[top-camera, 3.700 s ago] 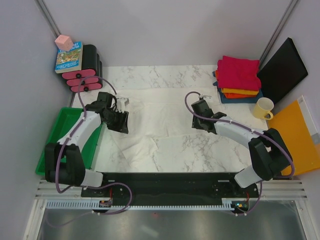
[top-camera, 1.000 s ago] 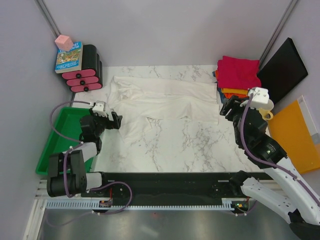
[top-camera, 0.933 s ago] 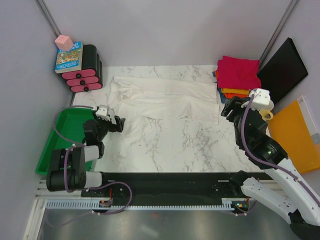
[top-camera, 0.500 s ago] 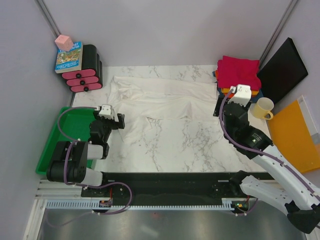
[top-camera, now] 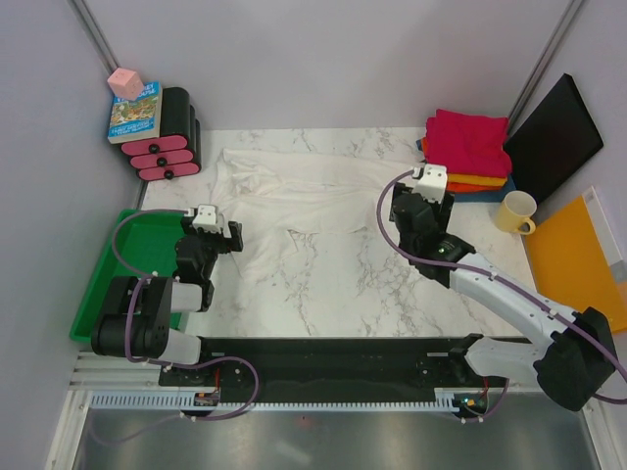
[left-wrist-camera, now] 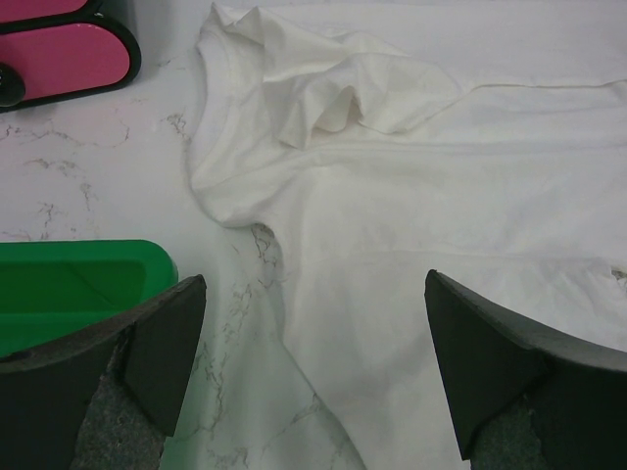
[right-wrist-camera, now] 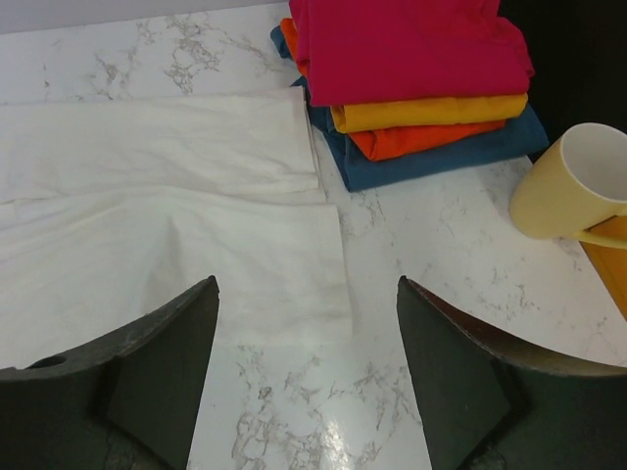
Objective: Fold and stack the t-shirts
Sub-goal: Grap the side of the flattened tshirt closest away from the robot with both arms, then fold the other side of the tshirt into a rectangle
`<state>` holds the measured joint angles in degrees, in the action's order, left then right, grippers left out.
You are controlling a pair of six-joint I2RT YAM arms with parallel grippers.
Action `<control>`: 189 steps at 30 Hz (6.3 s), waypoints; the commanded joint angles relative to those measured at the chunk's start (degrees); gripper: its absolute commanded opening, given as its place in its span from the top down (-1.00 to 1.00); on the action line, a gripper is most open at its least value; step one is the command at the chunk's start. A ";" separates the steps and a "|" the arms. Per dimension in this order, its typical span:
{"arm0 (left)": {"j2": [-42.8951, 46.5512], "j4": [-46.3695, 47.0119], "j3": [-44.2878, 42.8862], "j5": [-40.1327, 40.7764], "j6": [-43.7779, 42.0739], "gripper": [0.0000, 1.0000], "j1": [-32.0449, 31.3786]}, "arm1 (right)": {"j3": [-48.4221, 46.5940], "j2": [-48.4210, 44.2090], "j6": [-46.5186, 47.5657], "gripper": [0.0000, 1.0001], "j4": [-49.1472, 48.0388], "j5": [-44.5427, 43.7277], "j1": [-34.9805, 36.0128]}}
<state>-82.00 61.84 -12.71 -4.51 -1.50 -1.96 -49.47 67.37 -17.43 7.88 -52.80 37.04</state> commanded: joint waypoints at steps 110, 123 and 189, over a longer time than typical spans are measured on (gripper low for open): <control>19.68 -103.94 -33.61 17.52 42.89 0.97 -25.03 | 2.80 20.52 -22.03 -0.15 7.33 22.30 -17.79; 18.80 -102.98 -33.26 18.05 42.28 0.96 -25.03 | 1.13 26.66 -21.33 -0.22 4.52 24.05 -22.97; 0.00 -94.72 -56.02 30.09 32.00 0.96 -18.79 | -17.31 19.72 -19.13 1.00 21.74 17.47 -25.08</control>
<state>-79.66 -37.60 -64.84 23.73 33.67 -21.21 -63.16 85.36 -37.60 30.72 -32.29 12.91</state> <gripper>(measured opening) 0.033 0.012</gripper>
